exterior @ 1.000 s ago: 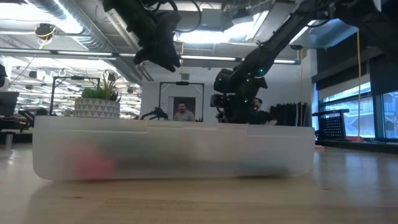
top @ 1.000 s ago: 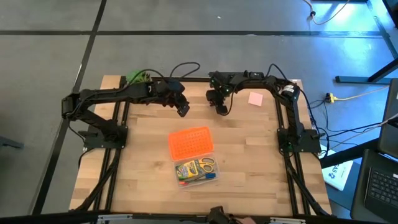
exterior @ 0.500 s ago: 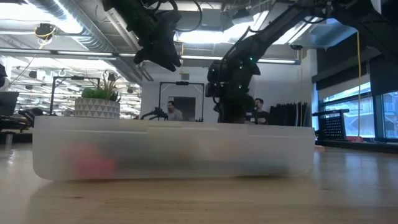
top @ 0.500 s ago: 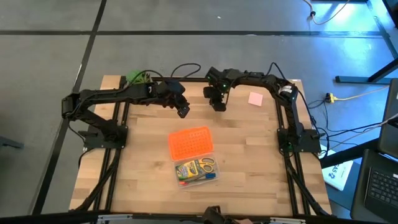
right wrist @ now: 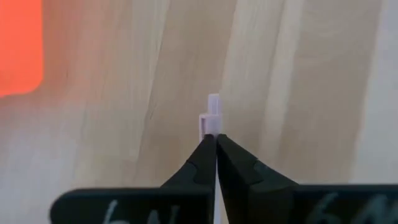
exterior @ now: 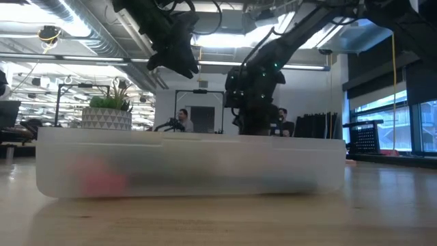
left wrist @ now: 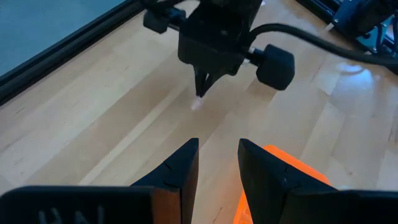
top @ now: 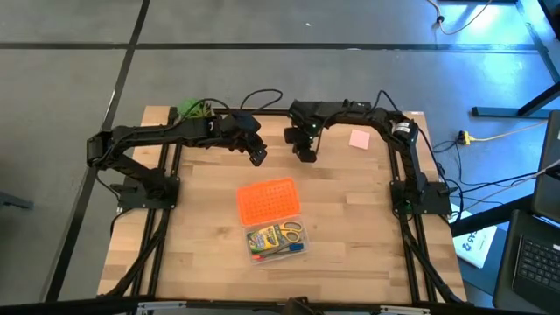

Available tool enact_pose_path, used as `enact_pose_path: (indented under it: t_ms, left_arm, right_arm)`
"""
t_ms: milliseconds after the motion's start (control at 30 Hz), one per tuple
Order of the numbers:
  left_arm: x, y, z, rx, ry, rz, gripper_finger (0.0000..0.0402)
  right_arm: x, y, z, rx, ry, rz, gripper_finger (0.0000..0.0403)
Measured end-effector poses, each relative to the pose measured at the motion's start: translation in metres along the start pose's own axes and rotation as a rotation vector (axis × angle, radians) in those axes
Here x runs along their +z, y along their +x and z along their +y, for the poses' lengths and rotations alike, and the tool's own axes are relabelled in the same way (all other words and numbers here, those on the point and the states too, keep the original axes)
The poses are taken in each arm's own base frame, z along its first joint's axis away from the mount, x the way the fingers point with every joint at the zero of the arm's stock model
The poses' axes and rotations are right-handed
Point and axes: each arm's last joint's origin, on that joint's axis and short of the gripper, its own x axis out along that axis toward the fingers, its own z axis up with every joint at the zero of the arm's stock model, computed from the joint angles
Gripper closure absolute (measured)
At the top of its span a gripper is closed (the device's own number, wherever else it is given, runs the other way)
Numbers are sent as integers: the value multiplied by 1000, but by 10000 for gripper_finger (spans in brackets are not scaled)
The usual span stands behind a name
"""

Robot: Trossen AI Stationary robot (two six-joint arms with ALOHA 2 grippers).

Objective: Pack school essentials
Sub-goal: Put the pink pen into the orange supply box

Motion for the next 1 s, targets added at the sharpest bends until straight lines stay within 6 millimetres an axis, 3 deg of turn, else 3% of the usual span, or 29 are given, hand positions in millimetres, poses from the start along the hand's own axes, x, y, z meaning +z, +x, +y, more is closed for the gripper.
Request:
enact_pose_path:
  t_ms: [267,500,733,1000]
  left_arm:
    - [0,0,0,0,0,0,296]
    - [0,0,0,0,0,0,296]
    - [0,0,0,0,0,0,296]
    - [0,0,0,0,0,0,296]
  right_arm:
    - [-13,16,2,-5,-4,-13,390]
    - [-11,13,0,-67,12,15,380]
    - [-6,7,-2,-107,9,49,305]
    - [-12,15,-1,-110,-8,45,213]
